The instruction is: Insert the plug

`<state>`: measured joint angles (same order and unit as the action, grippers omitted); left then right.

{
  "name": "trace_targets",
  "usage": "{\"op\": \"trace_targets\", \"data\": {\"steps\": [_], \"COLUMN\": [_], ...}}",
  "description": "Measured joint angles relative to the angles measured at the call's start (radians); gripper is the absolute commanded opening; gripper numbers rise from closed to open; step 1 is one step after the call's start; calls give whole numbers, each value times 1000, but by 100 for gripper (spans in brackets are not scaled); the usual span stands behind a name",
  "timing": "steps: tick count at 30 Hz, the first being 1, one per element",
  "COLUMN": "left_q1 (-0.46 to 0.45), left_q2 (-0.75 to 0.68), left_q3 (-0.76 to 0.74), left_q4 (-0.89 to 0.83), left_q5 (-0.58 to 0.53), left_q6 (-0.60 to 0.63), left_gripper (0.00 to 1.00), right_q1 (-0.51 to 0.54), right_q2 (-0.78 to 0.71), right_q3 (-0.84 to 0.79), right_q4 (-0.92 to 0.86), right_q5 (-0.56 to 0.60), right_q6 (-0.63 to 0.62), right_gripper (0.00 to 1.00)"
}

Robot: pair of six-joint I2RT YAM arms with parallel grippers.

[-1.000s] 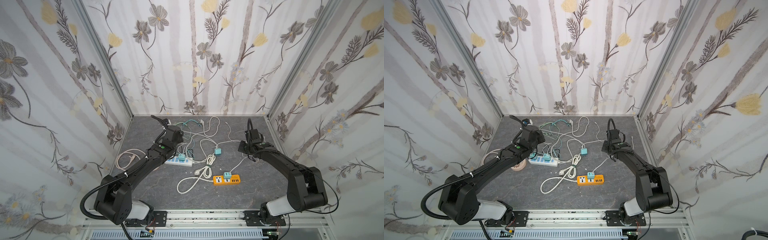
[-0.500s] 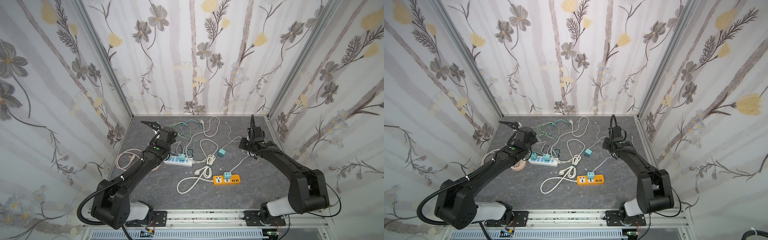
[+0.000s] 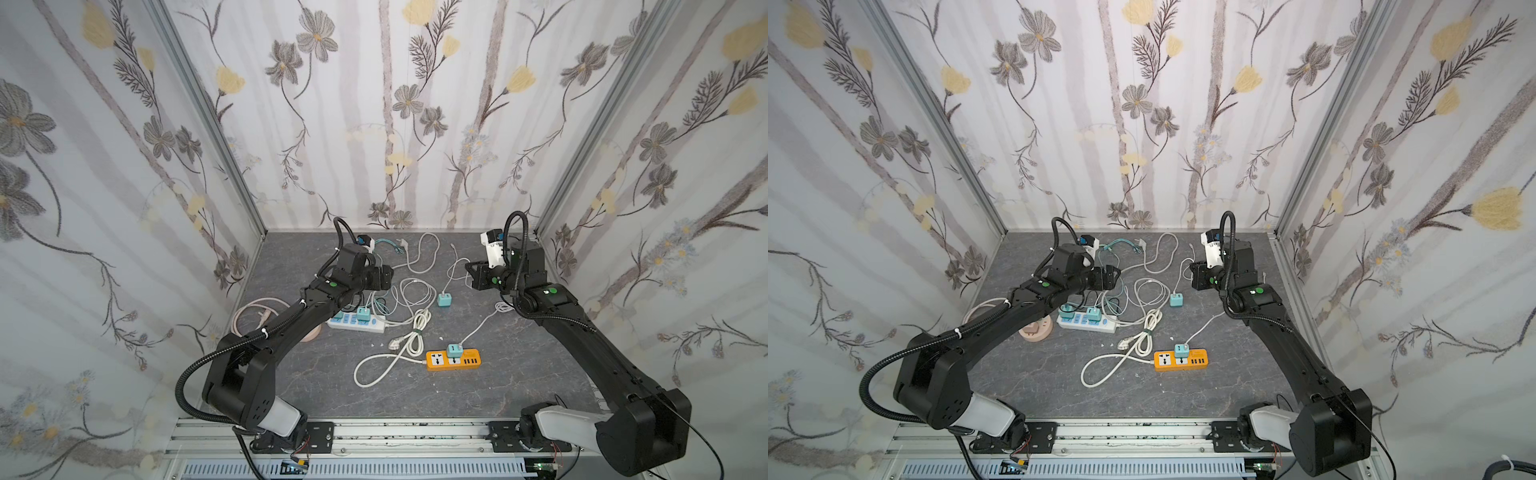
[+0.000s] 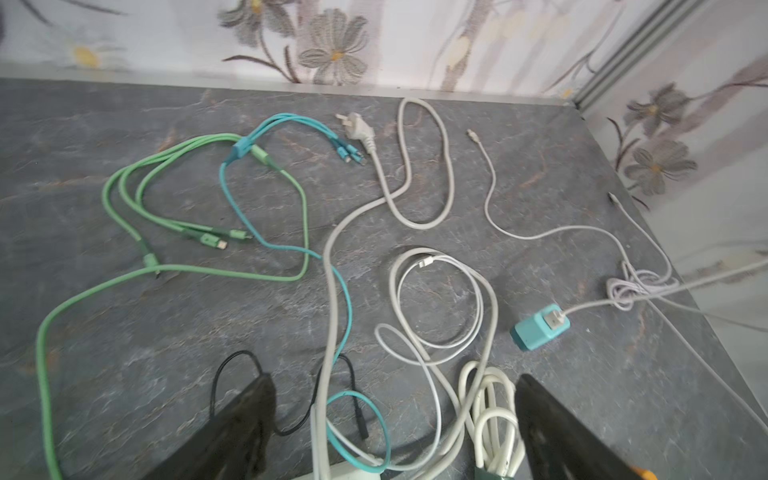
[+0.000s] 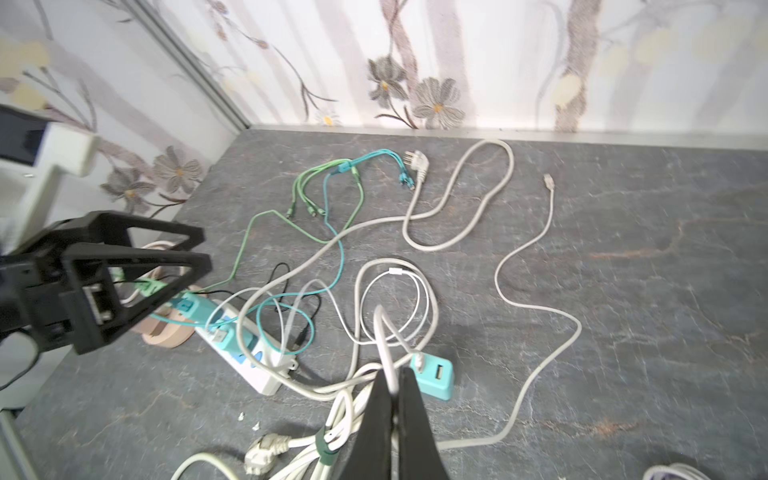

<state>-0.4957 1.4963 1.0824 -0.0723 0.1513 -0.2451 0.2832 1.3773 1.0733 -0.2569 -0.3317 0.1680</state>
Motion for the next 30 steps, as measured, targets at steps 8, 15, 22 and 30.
{"op": "trace_targets", "data": {"steps": [8,15,22,30], "left_q1": [-37,-161,-192,-193], "left_q2": [23,140,275,291], "left_q3": [-124,-115,-90,-48], "left_q4": [271,399,562,583], "left_q5": [333,455,432,467], "left_q6": [183,349,380,402], "left_gripper": [100,95,79,57], "right_q1": [21,45,84,99], "right_q2": [-74,-112,-134,-136], "right_q3": [24,63,81,97], "right_q4": [-9,-17,-17,-30], "right_q5": [-93,-107,-133,-137], "right_q6": [-79,-78,-64,-78], "right_gripper": [0,0,0,0]}}
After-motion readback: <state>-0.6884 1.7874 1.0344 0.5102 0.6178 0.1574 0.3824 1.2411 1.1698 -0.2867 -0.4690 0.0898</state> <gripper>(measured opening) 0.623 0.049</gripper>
